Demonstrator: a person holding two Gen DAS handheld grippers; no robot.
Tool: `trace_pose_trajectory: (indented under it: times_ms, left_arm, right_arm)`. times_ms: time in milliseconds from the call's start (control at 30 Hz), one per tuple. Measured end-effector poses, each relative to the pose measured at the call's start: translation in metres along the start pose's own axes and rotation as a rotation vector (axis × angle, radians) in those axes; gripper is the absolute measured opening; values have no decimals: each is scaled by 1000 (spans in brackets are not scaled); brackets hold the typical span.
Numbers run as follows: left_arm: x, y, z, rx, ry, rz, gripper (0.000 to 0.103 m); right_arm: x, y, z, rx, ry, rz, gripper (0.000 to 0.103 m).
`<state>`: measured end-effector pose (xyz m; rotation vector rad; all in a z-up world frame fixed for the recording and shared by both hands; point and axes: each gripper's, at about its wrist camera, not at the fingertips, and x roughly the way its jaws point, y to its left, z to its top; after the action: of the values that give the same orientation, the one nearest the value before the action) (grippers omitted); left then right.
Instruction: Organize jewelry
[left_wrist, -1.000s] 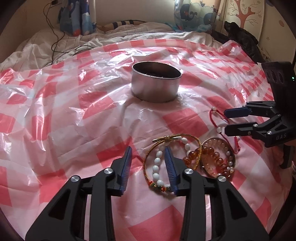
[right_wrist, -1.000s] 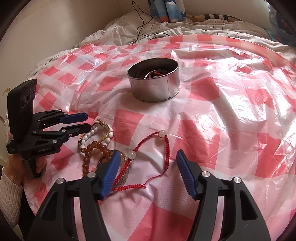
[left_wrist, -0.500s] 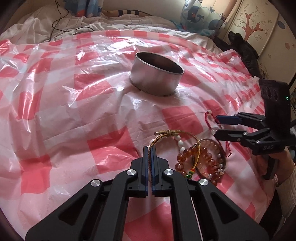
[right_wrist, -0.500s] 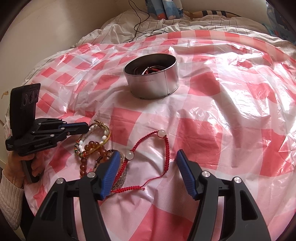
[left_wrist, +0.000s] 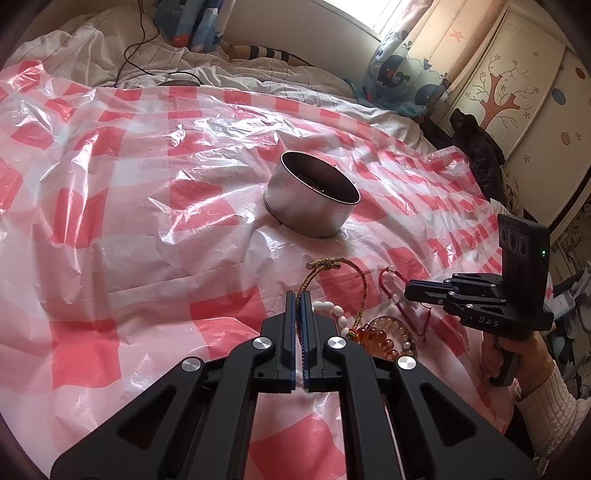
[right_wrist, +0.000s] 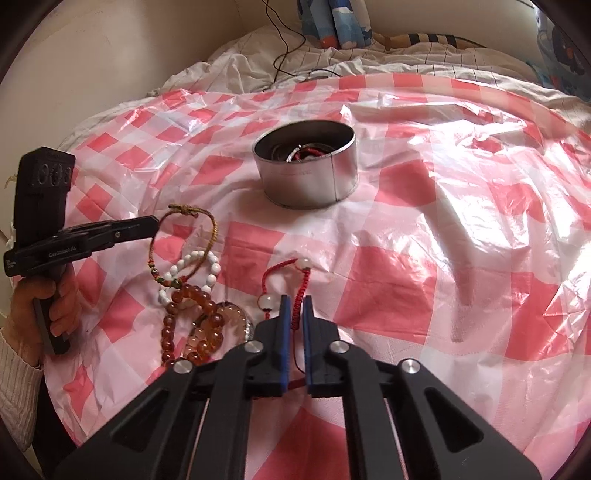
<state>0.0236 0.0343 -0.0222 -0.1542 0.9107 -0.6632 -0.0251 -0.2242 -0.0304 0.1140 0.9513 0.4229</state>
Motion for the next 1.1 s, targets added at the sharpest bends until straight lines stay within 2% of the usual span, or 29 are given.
trace_pose_trajectory:
  times_ms: [233, 333, 400, 467, 500, 567, 600, 700, 767, 800, 867, 900, 933, 967, 1100]
  left_arm:
    - [-6, 1, 2, -11, -28, -20, 2]
    - [-11, -3, 5, -1, -48, -36, 2]
    - [-12, -2, 5, -7, -55, -44, 2]
    - [-12, 0, 5, -13, -52, -41, 2]
    - [-12, 0, 5, -14, -51, -41, 2]
    - [-11, -1, 4, -12, -48, -40, 2]
    - [-11, -1, 4, -10, -47, -43, 2]
    - [-10, -2, 4, -6, -41, -40, 2]
    - [-9, -3, 3, -4, -39, -38, 0]
    - [-9, -3, 3, -3, -39, -37, 0]
    - [-8, -3, 4, -5, -40, -38, 0]
    - [-9, -3, 4, -5, -40, -36, 0]
    - [-8, -3, 4, -6, -41, -36, 0]
    - [-8, -3, 4, -7, -41, -35, 0]
    - [-4, 3, 3, -21, -21, -14, 0]
  right_arm:
    - [-28, -9, 8, 59, -115, 102, 6]
    - [-40, -8, 13, 62, -169, 111, 6]
    - [-42, -11, 15, 68, -166, 103, 6]
    - [-37, -13, 15, 72, -115, 81, 7]
    - [-34, -14, 13, 73, -97, 68, 12]
    - [-27, -14, 11, 77, -72, 32, 70]
    - [-24, -11, 9, 70, -72, 14, 71]
    - [-14, -2, 8, 23, -60, 7, 69]
    - [-3, 2, 7, 2, -31, 6, 50]
    - [3, 3, 6, -3, -15, -1, 46]
    - [14, 7, 4, -31, 24, -43, 28]
    - [16, 10, 3, -52, 29, -75, 24]
    - [15, 11, 2, -60, 25, -79, 10]
    - [11, 11, 3, -56, 11, -69, 4]
    - [-10, 5, 7, -26, -74, -35, 4]
